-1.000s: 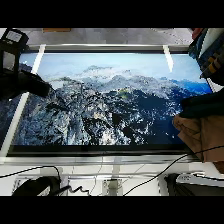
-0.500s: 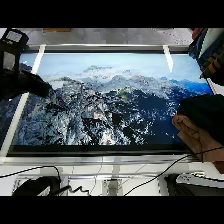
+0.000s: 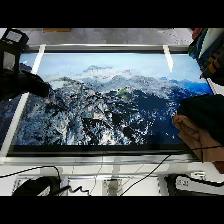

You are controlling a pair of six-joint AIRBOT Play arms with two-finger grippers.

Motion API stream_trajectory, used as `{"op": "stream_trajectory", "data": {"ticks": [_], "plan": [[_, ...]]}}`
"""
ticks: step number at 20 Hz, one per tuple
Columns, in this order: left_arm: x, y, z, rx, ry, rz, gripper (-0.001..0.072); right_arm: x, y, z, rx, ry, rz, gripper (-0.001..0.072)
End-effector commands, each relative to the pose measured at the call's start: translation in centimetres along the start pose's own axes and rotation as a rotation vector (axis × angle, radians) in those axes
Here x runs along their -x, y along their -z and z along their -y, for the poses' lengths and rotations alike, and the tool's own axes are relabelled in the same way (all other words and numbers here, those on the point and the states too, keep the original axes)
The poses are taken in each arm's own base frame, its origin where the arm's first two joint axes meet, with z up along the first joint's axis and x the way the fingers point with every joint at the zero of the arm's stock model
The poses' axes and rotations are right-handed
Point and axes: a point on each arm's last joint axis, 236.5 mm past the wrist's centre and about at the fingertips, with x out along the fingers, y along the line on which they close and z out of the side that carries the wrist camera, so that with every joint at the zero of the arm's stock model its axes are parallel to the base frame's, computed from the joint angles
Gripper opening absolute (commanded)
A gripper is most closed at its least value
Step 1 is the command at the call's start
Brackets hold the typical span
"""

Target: Fold the clothes and pants, and hang the long-sleeved shirts on hangers.

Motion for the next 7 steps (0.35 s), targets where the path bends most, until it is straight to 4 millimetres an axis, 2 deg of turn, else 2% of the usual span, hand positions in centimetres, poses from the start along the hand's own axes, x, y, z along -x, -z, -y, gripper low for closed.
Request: {"op": "stream_trajectory", "data": {"ticks": [1,3,4,7], "plan": [[0.0,0.0,0.0,0.0,-0.001,0.0,0.0027,0.5,4.2,-12.5,0.418,-0.195,-0.023,0.0031],[0.0,0.0,0.0,-0.001,-0.001,0.0,0.0027,0.8,7.0,-17.3,0.547,-0.236,-0.033,0.0031],[0.0,0.0,0.0,0.0,0.0,0.0,0.0027,0.7,7.6,-18.5,0.595,-0.203,-0.015,0.0031],[0.0,0.0,0.0,0.0,-0.001,0.0,0.0027,0.9,7.6,-21.9,0.637,-0.115,0.115,0.0031]]}}
